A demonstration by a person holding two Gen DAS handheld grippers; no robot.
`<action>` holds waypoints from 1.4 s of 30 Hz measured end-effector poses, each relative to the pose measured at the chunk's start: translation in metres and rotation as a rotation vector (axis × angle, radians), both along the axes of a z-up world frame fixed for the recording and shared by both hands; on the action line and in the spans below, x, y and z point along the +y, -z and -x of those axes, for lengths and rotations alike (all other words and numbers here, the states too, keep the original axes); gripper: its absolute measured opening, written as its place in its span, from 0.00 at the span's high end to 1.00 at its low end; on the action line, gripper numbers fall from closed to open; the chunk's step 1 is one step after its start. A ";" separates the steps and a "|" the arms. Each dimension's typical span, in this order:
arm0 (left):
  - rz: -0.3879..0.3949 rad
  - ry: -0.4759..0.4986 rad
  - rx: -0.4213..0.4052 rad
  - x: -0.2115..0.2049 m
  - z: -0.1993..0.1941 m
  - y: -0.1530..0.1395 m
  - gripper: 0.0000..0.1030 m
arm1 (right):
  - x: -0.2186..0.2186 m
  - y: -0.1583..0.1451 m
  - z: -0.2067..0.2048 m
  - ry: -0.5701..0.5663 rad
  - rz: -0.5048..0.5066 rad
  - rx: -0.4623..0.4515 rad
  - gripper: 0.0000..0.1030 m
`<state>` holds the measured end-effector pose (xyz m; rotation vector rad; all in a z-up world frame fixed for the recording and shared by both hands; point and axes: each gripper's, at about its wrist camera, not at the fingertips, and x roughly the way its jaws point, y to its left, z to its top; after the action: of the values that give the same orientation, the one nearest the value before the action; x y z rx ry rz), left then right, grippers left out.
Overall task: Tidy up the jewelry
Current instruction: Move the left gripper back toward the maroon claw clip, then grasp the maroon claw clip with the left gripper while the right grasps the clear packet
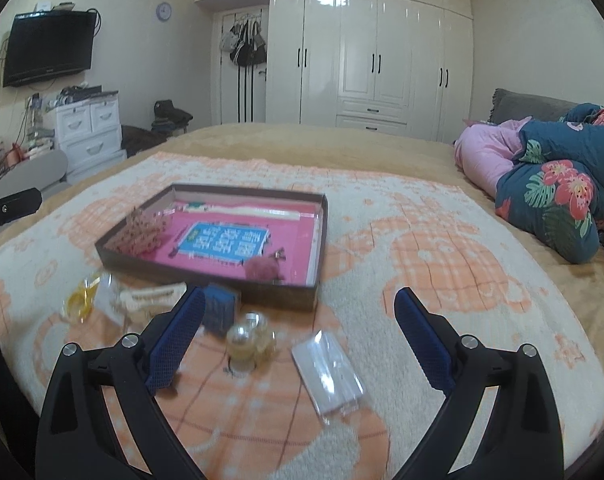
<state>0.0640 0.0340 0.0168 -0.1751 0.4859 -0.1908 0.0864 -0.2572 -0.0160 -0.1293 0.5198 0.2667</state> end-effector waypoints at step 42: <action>-0.176 0.397 0.270 -0.113 -0.004 0.087 0.30 | -0.019 0.064 -0.022 0.049 0.117 0.170 0.10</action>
<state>0.0679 -0.0791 -0.0698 0.0716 0.8018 -0.5144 0.1088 -0.2766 -0.0800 -0.2080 0.7069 0.2003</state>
